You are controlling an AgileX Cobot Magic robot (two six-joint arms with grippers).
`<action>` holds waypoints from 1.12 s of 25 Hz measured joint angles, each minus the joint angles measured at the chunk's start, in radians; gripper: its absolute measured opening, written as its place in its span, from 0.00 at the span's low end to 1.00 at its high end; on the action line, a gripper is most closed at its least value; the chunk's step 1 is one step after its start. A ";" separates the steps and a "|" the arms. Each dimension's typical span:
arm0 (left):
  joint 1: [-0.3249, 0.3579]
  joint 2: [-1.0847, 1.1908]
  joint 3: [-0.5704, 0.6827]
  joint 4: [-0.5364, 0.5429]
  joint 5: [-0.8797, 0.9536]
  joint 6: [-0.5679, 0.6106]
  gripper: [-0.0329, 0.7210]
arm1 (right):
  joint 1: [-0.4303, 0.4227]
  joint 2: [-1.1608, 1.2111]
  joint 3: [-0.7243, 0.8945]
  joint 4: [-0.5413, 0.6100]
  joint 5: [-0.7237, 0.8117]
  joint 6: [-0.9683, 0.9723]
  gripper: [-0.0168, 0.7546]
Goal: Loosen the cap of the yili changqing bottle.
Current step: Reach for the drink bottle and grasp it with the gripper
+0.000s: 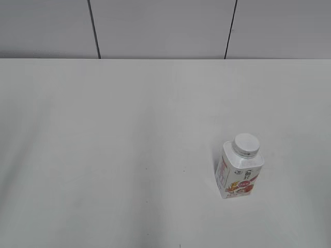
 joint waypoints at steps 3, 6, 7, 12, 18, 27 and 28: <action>0.000 0.059 0.045 0.000 -0.128 0.000 0.77 | 0.000 0.000 0.000 0.000 0.000 0.000 0.73; 0.000 0.115 0.086 0.007 -0.247 0.000 0.77 | 0.000 0.000 0.000 0.000 0.000 0.000 0.73; 0.000 0.133 0.097 0.011 -0.284 0.000 0.77 | 0.000 0.000 0.000 0.000 0.000 0.000 0.73; 0.000 0.189 0.105 0.050 -0.341 0.000 0.72 | 0.000 0.000 0.000 0.000 0.000 0.000 0.73; -0.003 0.261 0.105 0.052 -0.367 -0.001 0.72 | 0.000 0.000 0.000 0.000 0.000 0.000 0.73; -0.004 0.411 0.105 0.052 -0.492 -0.001 0.70 | 0.000 0.000 0.000 0.000 0.000 0.000 0.73; -0.004 0.433 0.105 0.051 -0.523 -0.001 0.70 | 0.000 0.000 0.000 0.000 0.000 0.000 0.73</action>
